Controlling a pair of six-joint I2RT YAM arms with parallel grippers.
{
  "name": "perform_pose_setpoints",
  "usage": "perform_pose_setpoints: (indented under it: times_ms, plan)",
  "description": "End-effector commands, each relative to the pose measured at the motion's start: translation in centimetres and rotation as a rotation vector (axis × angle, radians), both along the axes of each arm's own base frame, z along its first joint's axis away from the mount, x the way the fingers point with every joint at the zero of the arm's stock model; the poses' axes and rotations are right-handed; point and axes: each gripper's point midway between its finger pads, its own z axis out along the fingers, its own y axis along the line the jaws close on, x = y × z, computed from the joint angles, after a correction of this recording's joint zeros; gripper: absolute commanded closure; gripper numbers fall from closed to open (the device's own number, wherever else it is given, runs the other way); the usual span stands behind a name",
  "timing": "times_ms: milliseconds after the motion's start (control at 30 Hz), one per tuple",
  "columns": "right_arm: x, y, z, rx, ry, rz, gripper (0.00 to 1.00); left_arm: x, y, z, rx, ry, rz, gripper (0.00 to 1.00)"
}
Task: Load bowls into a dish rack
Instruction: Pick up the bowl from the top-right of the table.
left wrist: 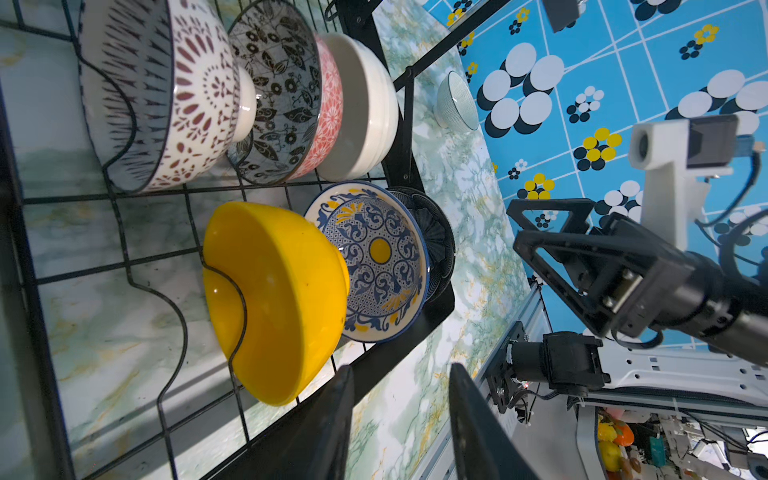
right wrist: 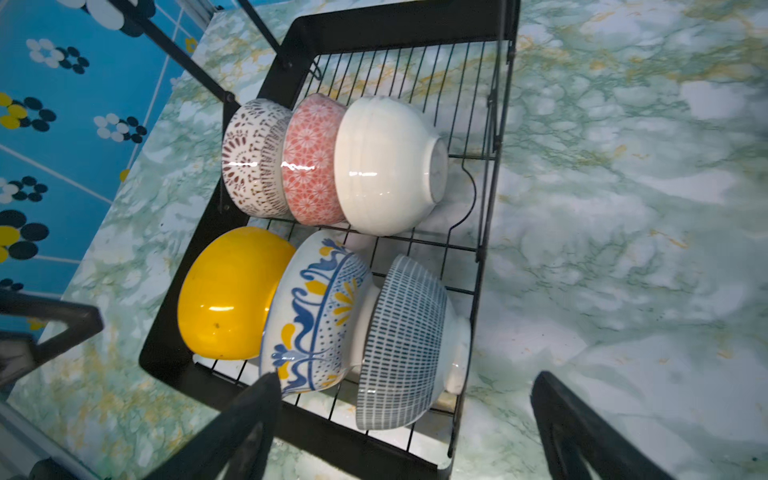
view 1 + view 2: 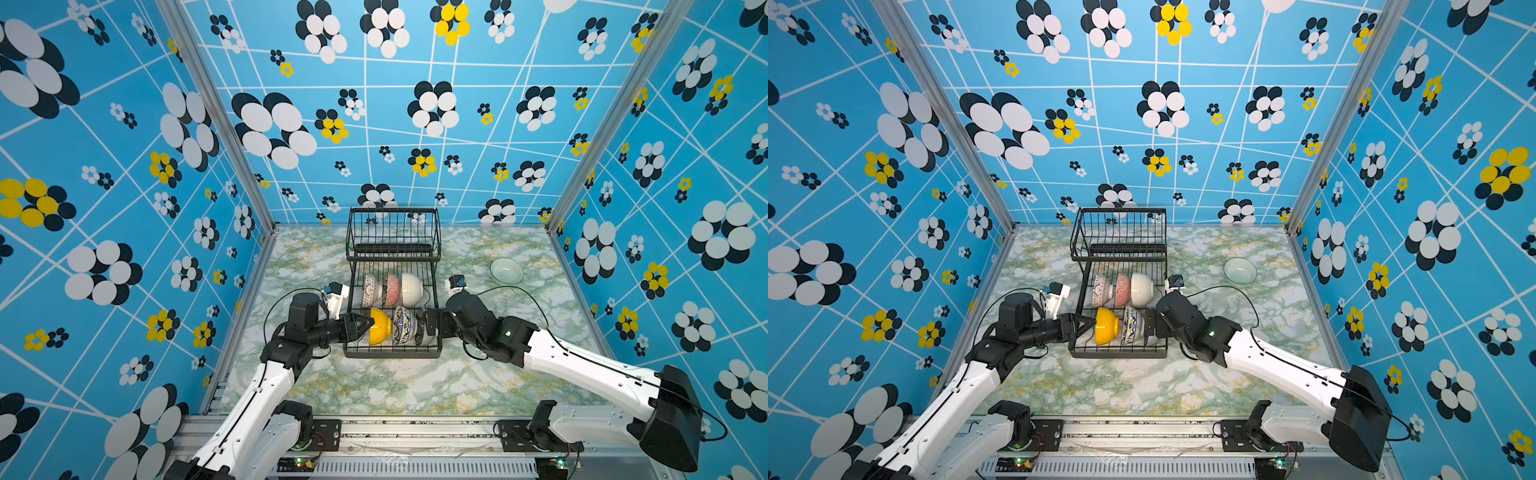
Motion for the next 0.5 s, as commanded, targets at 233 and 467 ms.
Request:
perform_pose_setpoints:
  times_ms: [233, 467]
  plan:
    - [2.0, -9.5, -0.5, -0.021, 0.141, -0.304, 0.10, 2.2, -0.8, 6.6, -0.172, -0.196, -0.054, 0.22]
    - [4.4, -16.2, -0.3, 0.008, 0.160, -0.505, 0.14, 2.2, -1.9, 8.8, -0.235, -0.282, -0.130, 0.01]
